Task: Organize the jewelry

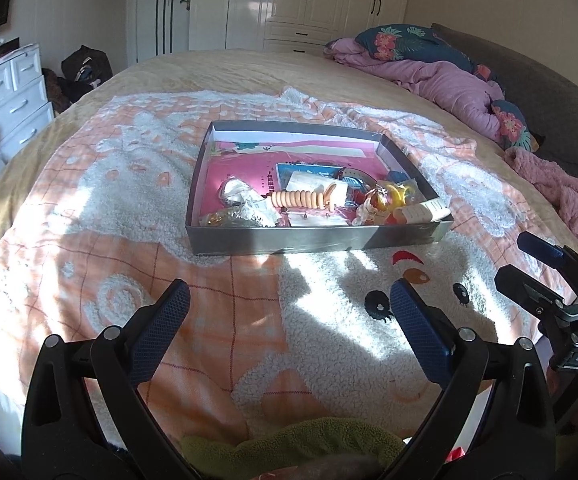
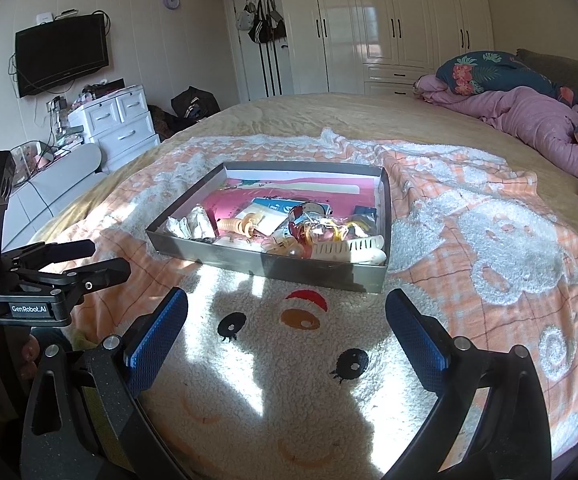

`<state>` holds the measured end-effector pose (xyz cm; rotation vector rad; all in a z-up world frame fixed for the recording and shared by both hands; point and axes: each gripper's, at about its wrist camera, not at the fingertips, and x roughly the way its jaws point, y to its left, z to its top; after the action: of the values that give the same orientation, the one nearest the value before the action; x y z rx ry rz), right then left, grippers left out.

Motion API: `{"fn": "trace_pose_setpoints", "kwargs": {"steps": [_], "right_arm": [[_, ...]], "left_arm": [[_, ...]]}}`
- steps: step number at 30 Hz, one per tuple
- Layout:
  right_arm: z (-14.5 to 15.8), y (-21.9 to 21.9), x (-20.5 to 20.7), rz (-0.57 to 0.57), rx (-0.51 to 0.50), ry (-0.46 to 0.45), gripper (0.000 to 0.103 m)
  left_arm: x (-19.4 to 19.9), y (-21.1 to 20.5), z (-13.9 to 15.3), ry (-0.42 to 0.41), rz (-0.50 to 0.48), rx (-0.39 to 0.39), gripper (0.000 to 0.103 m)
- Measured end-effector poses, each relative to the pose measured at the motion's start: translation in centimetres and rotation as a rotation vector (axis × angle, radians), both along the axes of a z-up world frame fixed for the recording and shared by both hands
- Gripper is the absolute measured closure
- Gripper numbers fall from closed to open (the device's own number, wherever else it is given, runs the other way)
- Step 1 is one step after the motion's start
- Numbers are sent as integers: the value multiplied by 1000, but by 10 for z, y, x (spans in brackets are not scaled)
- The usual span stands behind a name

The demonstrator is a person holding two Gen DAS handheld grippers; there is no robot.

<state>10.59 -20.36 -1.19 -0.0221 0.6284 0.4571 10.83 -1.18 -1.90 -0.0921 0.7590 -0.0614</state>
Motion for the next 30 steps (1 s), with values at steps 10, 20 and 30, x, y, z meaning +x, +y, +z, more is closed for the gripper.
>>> {"fn": "trace_pose_setpoints", "kwargs": {"steps": [10,20,30], "right_arm": [[-5,1,3,-3,-9,4,5],[-10,-8,9,-25,-22,24,5],[-24,-73,45,-183,12,96,5]], "left_arm": [[0,-4,-1,15,-18,-9,9],[6,3,-5,56,13,-15,9],[19,62,-3,66,177,-34,9]]}}
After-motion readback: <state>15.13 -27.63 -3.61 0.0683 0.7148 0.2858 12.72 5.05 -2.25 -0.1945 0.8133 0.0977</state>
